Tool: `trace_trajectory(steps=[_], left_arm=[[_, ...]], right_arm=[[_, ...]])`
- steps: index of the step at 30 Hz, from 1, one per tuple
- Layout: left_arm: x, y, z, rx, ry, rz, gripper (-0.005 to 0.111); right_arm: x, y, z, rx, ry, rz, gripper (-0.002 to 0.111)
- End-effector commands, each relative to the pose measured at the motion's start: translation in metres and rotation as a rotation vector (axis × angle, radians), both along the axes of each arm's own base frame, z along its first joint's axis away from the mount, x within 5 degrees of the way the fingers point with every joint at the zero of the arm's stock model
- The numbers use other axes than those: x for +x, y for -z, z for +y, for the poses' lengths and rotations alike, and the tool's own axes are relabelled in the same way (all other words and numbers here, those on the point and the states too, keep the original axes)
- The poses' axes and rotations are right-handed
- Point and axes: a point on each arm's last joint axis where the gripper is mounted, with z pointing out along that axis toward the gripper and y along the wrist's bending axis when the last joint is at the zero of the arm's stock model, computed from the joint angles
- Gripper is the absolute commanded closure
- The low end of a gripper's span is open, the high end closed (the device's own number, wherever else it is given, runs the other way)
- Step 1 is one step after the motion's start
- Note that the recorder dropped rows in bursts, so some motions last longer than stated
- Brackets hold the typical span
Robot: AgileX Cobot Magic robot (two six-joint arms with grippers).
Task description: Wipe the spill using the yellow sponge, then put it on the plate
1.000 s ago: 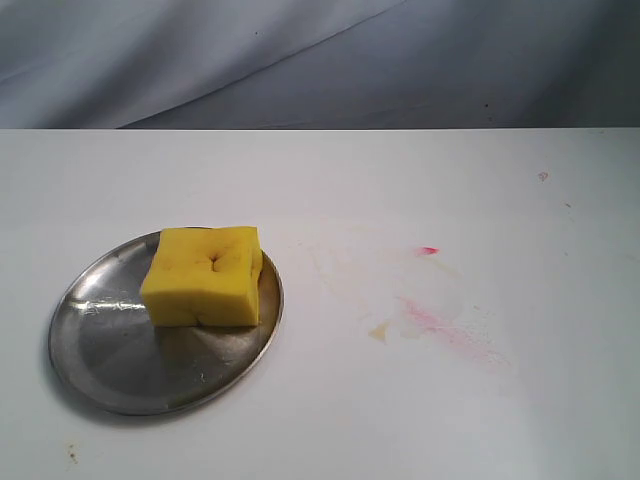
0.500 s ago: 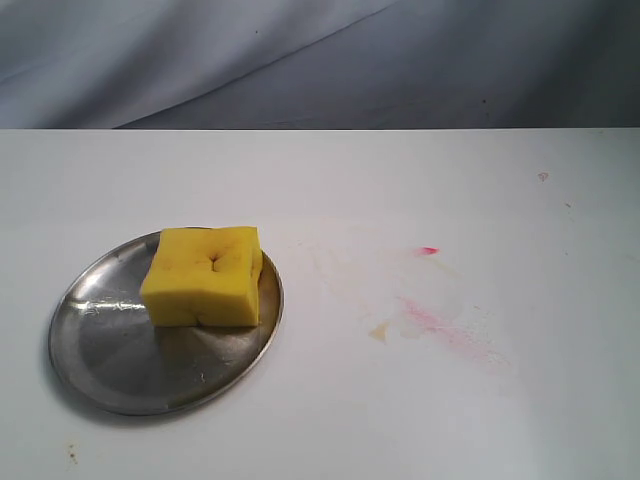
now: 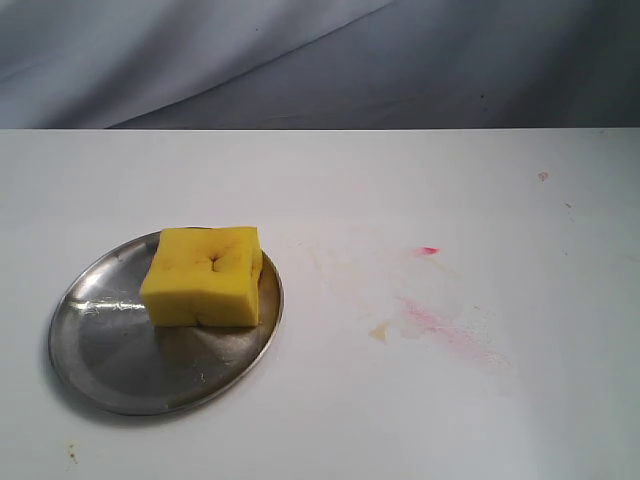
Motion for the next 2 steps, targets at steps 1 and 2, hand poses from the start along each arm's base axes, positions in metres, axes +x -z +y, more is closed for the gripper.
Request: trace_trajectory(steps=[1, 2], left_arm=[[-0.0005, -0.0017, 0.0002, -0.017, -0.003, -0.011, 0.107], [-0.0005, -0.0017, 0.0002, -0.017, -0.003, -0.011, 0.107]], right_arm=[[-0.0004, 0.0007, -0.0004, 0.01, 0.006, -0.001, 0.108], [-0.0004, 0.0007, -0.0004, 0.01, 0.006, -0.001, 0.108]])
